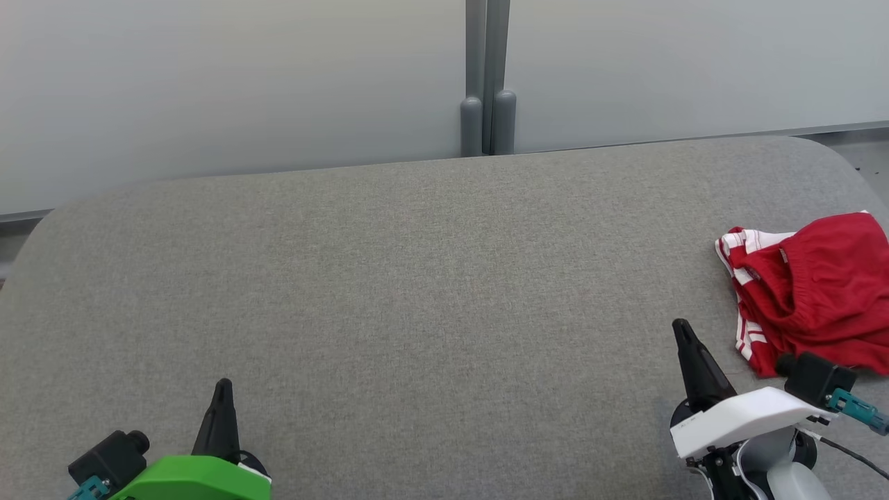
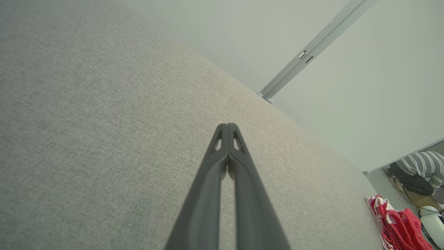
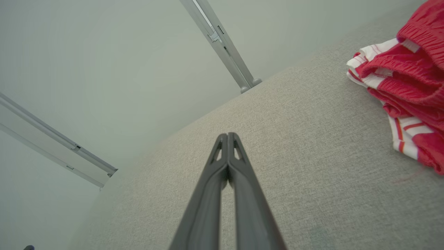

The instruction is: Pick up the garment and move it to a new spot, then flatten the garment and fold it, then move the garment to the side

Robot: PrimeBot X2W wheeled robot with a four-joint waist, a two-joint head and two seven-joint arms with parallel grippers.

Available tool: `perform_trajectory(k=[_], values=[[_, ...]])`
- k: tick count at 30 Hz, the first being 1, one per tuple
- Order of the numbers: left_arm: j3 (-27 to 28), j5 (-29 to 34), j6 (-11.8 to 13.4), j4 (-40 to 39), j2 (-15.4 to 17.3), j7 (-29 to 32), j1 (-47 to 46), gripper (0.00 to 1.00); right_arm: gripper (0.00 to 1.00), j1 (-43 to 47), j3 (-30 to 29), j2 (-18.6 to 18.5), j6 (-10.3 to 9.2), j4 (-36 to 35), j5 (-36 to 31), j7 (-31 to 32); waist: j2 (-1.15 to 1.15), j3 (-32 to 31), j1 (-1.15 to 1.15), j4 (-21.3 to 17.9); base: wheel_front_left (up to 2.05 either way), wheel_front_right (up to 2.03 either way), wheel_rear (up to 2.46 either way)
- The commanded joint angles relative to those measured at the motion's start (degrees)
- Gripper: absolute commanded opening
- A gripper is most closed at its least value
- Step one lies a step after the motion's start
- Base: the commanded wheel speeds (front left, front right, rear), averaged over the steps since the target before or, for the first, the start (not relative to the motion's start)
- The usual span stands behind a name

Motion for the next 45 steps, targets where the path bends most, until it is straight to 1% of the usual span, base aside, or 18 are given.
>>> perform_trajectory(k=[1,22,45], values=[[1.2,-2.3,-0.8,-0.4,0.0,0.5,-1.8,0.00,0.00,-1.8,-0.3,-0.5,0.00,-0.5,2.9,0.4,0.03,0.0,0.00,0.0,0.00,0.00,0.00],[6.1,-13.9,-4.2,0.3,-1.8,4.5,-3.1,0.00,0.00,-2.3,-1.4,-0.8,0.00,0.3,18.5,2.4,0.06,0.4,0.00,0.2,0.00,0.00,0.00],[10.9,-24.5,-7.4,1.1,-3.6,8.3,-4.2,0.00,0.00,-2.8,-2.7,-0.9,0.01,1.2,32.8,4.5,0.09,0.8,0.00,0.4,0.00,0.00,0.00]])
